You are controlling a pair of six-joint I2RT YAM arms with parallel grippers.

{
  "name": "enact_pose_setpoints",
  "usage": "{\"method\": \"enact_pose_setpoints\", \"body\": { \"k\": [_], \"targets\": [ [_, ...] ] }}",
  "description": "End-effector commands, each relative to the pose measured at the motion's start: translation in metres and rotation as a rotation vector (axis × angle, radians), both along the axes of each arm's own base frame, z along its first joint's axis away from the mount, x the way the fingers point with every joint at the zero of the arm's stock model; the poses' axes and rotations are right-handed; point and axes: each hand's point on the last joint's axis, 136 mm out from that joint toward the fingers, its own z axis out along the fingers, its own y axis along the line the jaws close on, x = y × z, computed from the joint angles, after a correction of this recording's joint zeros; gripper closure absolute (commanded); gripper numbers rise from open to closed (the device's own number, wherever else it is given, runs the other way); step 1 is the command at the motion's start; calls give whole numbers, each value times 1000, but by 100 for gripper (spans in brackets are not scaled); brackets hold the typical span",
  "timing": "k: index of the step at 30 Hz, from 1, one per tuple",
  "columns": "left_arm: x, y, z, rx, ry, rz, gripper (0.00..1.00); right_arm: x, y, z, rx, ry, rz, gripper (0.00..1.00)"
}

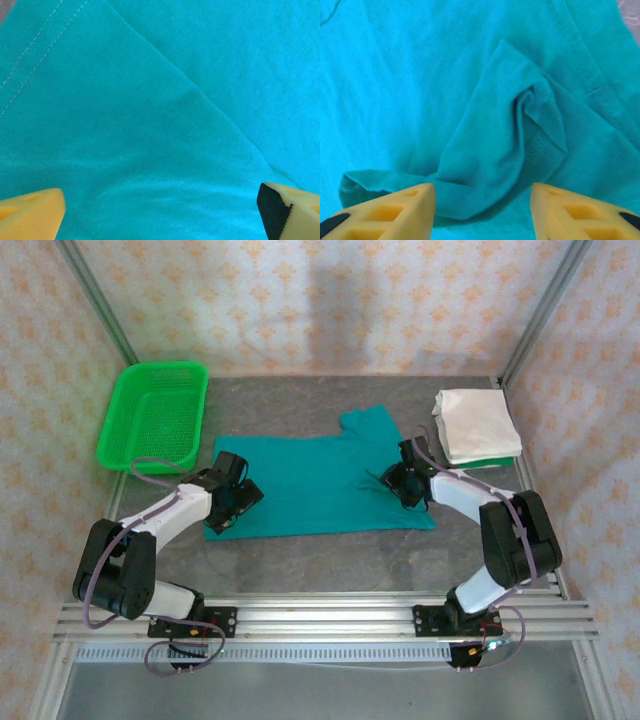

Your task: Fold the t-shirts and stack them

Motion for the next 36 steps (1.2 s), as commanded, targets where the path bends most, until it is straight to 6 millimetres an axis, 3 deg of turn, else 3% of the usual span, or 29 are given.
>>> {"method": "enact_pose_setpoints", "body": {
  "k": [1,5,12,22,26,31,36],
  "targets": [
    [-4,0,-1,14,2,-9,0,22,3,1,49,-23,-45,44],
    [-5,1,-1,18,2,-11,0,35,10,-2,77,-34,-51,39],
    [-5,2,-2,27,4,-15,0,68,22,12,74,-64,-5,39],
    [-8,5,-8,38,16,5,0,115,44,10,76,-50,77,38],
    [-10,8,-4,45,8,14,0,131,46,27,59,-91,98,38],
    [-12,10,-3,51,1,21,0,131,35,54,-12,-165,117,35],
    [-4,8,-3,45,-18,12,0,110,28,55,-43,-182,155,36]
  ]
}}
